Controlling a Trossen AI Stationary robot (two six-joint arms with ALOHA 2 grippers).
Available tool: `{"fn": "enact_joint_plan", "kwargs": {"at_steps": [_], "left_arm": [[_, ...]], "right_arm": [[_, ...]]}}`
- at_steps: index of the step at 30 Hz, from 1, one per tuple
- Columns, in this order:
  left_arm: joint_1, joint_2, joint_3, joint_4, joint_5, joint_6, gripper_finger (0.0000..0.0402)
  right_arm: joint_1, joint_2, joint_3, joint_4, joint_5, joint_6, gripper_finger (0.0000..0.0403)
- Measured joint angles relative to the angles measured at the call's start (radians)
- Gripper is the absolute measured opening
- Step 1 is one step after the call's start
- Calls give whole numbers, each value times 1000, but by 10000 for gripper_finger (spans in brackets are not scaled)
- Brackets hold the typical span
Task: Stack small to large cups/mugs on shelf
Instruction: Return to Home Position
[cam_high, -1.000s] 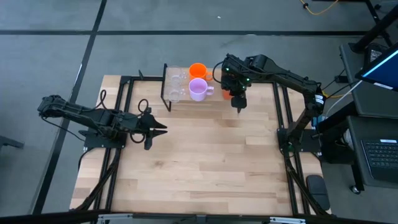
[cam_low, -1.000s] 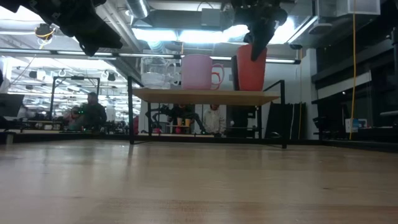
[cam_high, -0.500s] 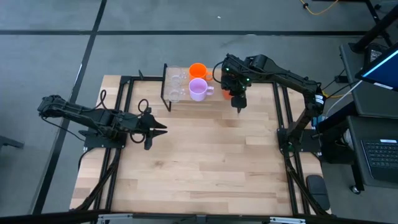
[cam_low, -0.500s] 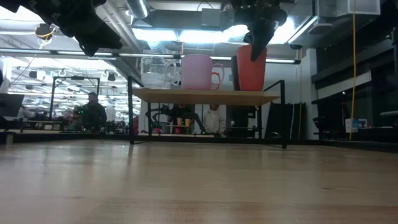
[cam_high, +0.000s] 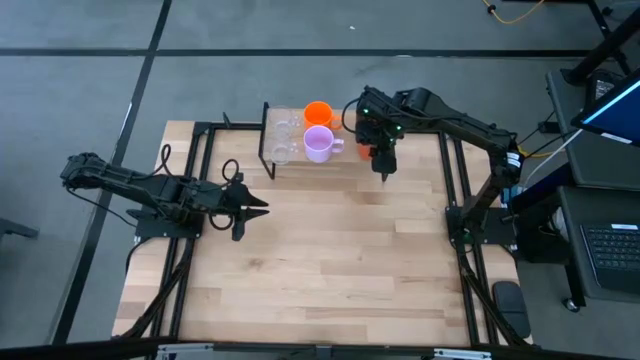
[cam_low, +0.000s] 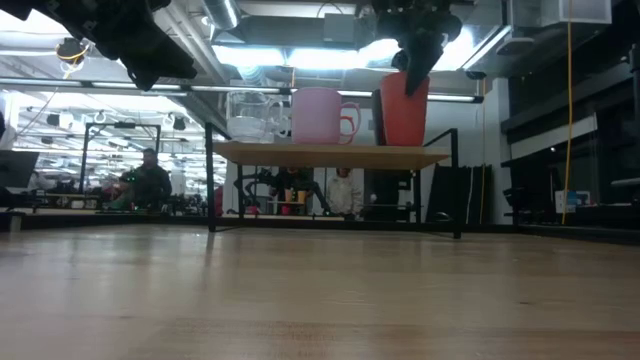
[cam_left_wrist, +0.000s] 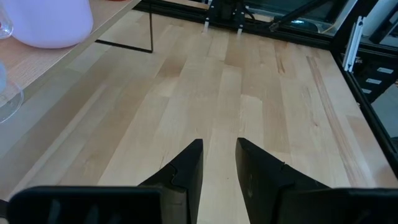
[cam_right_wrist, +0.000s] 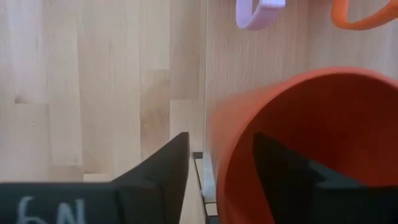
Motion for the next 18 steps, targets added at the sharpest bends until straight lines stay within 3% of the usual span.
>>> {"fn": "enact_joint_plan", "kwargs": {"at_steps": [13, 18], "left_arm": [[0, 0, 0, 0, 0, 0, 89], [0, 0, 0, 0, 0, 0, 89]], "right_arm": [[0, -75, 3, 22, 12, -1, 210], [1, -92, 80, 18, 23, -1, 223]]}}
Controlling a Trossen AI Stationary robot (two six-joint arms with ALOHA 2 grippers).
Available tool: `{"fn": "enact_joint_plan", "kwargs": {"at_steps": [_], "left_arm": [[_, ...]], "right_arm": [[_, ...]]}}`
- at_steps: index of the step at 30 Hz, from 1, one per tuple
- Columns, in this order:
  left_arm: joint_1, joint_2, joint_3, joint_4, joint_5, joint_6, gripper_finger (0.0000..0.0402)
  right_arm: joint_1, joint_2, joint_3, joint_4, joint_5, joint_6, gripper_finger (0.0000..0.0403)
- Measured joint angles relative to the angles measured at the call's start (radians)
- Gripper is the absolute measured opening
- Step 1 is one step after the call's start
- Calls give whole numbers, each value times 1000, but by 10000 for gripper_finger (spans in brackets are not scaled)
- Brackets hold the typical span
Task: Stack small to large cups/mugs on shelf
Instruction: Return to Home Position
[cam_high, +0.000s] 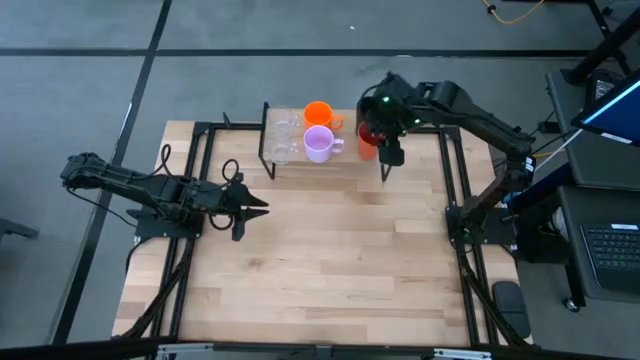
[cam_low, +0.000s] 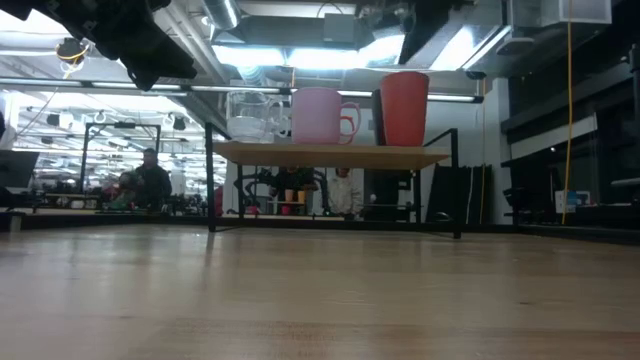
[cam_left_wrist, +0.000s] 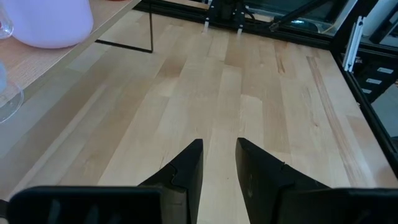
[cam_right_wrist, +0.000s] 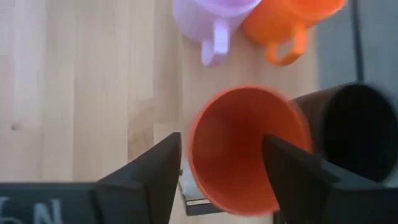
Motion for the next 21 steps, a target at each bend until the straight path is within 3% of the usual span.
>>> {"fn": "enact_joint_plan", "kwargs": {"at_steps": [11, 21], "left_arm": [[0, 0, 0, 0, 0, 0, 89], [0, 0, 0, 0, 0, 0, 89]], "right_arm": [[20, -49, 254, -102, -5, 13, 224], [19, -55, 411, -61, -6, 67, 224]]}}
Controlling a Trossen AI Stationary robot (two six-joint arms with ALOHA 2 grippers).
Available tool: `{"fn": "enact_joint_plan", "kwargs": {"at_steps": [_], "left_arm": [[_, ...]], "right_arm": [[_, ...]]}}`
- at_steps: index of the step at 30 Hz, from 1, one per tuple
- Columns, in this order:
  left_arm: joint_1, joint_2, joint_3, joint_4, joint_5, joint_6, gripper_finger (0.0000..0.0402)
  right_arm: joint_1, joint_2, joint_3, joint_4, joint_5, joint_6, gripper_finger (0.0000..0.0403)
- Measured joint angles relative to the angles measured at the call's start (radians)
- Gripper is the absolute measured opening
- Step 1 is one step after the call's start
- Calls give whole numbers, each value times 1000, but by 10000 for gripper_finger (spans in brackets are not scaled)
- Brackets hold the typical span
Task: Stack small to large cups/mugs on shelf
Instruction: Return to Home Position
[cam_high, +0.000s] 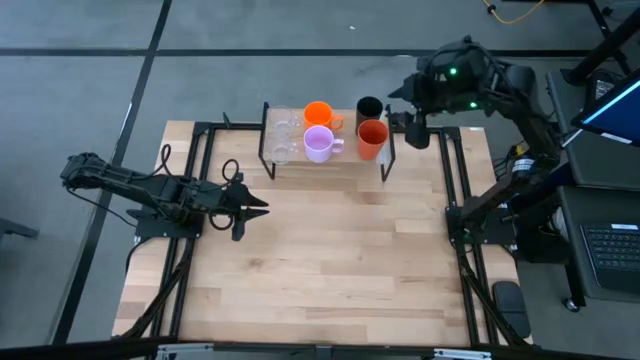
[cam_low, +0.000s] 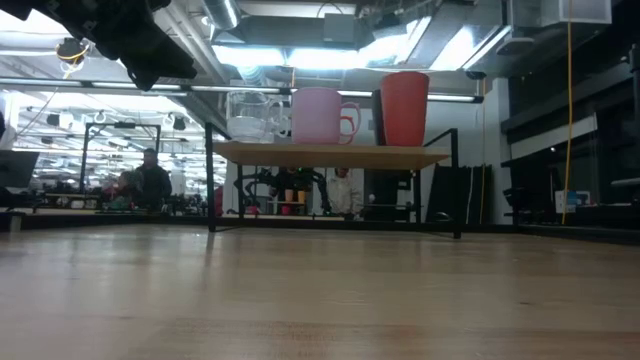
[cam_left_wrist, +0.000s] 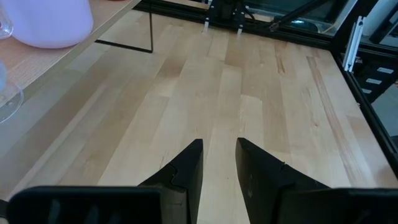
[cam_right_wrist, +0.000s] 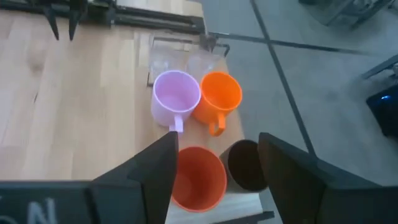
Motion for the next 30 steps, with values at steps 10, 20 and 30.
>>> {"fn": "enact_joint_plan", "kwargs": {"at_steps": [10, 20, 30], "left_arm": [[0, 0, 0, 0, 0, 7, 89], [0, 0, 0, 0, 0, 27, 89], [0, 0, 0, 1, 0, 19, 89]], "right_arm": [[0, -8, 13, -65, -7, 152, 223], [0, -220, -29, 2, -161, 232, 223], [0, -462, -322, 191, -153, 309, 223]]}}
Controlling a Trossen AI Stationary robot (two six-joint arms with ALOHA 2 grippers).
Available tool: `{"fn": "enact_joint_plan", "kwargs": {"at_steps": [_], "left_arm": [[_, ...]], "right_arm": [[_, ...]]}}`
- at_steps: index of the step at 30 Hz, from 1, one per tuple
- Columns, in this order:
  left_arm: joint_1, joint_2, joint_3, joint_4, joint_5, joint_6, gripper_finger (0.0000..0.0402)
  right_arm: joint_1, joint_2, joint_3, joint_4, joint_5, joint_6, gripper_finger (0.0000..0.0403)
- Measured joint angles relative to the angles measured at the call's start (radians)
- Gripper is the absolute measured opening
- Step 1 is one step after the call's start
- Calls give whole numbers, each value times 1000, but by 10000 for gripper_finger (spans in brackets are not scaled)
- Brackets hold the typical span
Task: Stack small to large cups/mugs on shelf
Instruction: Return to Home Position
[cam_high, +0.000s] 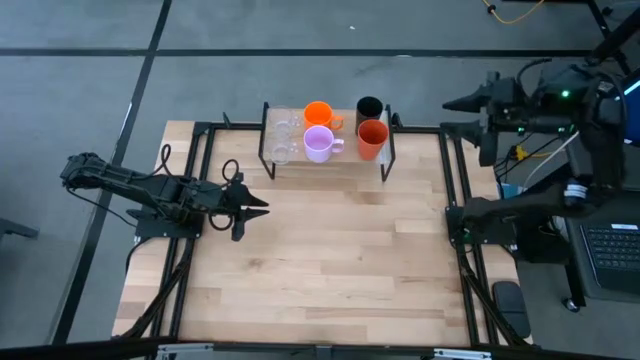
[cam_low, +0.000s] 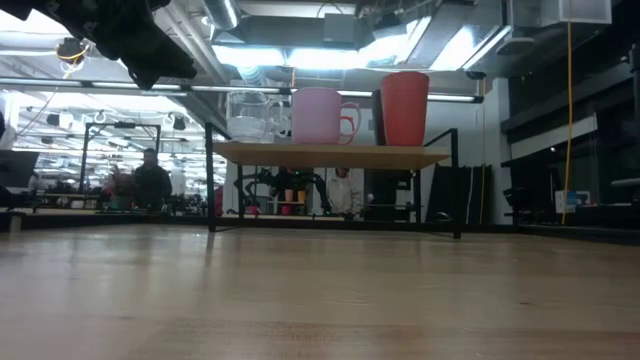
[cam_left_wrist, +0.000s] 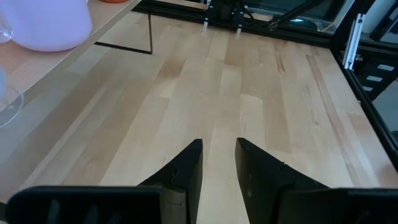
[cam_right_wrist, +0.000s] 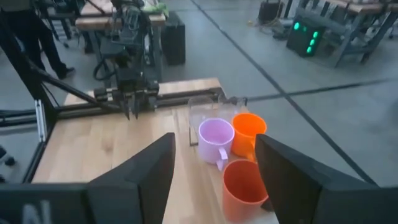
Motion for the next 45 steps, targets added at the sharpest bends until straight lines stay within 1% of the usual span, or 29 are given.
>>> {"fn": "enact_joint_plan", "kwargs": {"at_steps": [8, 15, 23, 28, 32, 39, 42, 45], "left_arm": [[0, 0, 0, 11, 0, 0, 89], [0, 0, 0, 15, 0, 0, 89], [0, 0, 0, 15, 0, 1, 89], [0, 0, 0, 15, 0, 7, 89], [0, 0, 0, 15, 0, 7, 89], [0, 0, 0, 15, 0, 7, 89], [0, 0, 0, 14, 0, 7, 89], [0, 0, 0, 14, 0, 7, 89]], "right_arm": [[0, -168, -309, 195, 0, 25, 223], [0, -317, -620, 366, -5, 74, 223], [0, -502, -1017, 649, -8, 135, 223], [0, -597, -1231, 826, -9, 188, 223], [0, -648, -1391, 940, -9, 230, 223], [0, -691, -1663, 1226, -34, 239, 223], [0, -697, -1743, 1323, -35, 248, 223], [0, -706, -1801, 1370, -34, 252, 223]]}}
